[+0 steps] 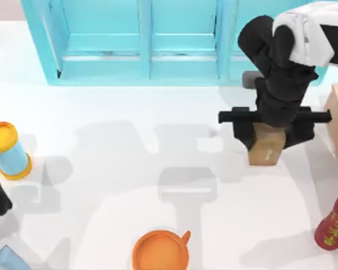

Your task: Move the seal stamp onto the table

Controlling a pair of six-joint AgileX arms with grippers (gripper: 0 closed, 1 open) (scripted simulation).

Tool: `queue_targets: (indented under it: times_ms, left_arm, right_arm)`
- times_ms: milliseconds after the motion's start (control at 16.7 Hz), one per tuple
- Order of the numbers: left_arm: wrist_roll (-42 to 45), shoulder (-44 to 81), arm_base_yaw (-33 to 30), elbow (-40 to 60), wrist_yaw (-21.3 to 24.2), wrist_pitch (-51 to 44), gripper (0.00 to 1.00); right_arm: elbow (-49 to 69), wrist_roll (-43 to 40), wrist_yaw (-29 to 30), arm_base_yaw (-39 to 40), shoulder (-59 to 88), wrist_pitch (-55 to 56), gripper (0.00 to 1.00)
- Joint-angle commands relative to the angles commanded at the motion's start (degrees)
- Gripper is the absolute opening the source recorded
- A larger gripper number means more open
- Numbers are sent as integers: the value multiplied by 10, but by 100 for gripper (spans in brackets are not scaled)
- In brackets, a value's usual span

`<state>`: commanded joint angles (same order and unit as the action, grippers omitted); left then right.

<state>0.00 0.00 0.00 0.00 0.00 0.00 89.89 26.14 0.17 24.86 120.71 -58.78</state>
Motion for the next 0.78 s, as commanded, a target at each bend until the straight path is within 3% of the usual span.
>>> queue_targets:
  times_ms: [360,780]
  left_arm:
    - [0,0,0,0,0,0,100]
    - [0,0,0,0,0,0,100]
  right_arm:
    - [-20,1,0,2,11,28,0]
    - [-20,1,0,2,11,28,53]
